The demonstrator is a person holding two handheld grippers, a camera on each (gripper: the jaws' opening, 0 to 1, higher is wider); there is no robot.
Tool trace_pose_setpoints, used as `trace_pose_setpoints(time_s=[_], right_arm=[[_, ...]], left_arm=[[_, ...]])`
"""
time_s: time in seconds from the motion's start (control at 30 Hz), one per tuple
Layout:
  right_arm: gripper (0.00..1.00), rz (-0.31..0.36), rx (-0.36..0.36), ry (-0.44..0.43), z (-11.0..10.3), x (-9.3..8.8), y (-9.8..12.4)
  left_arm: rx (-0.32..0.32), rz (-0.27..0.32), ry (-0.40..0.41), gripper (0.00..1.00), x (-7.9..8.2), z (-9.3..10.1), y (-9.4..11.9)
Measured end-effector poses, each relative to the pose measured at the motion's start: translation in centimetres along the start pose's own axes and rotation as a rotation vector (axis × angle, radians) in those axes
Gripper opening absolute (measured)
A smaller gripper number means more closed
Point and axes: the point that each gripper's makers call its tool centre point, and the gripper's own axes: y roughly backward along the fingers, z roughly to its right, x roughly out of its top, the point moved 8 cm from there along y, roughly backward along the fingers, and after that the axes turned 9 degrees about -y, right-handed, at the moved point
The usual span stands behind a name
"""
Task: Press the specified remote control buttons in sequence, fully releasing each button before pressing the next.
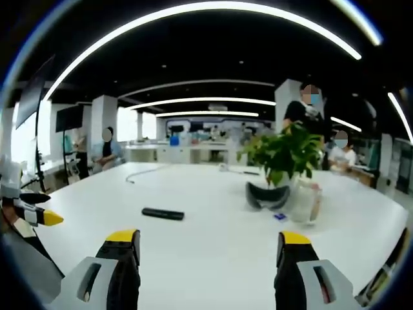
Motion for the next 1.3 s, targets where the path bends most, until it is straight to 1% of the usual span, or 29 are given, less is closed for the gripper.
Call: trace_pose_setpoints(time_s=[0.1, 0.8, 0.87, 0.93, 1.0, 1.17, 1.3], right_arm=[[0.86, -0.003, 0.001, 0.003, 0.0, 0.0, 0.0], [0.85, -0.001, 0.006, 0.0, 0.1, 0.0, -0.1], [0.85, -0.001, 0.003, -0.001, 0.2, 0.0, -0.1], [0.84, -0.002, 0.002, -0.003, 0.2, 0.0, -0.1], [0.84, -0.006, 0.001, -0.003, 0.2, -0.1, -0.2], [0.84, -0.006, 0.008, -0.002, 0.2, -0.1, -0.2], [0.84, -0.007, 0.012, 0.001, 0.1, -0.1, -0.3]], left_arm=[[0.0, -0.003, 0.0, 0.99, 0.0, 0.0, 0.0], [-0.008, -0.026, -0.007, 0.99, -0.2, 0.2, -0.4], [-0.01, -0.022, -0.003, 1.0, -0.1, 0.2, -0.4], [-0.025, 0.013, 0.008, 0.99, 0.3, 0.3, -0.3], [-0.018, 0.043, 0.003, 0.98, 0.6, 0.3, -0.1], [-0.018, 0.031, 0.0, 0.99, 0.6, 0.3, -0.2], [-0.007, 0.052, 0.017, 0.99, 1.0, 0.0, -0.1]])
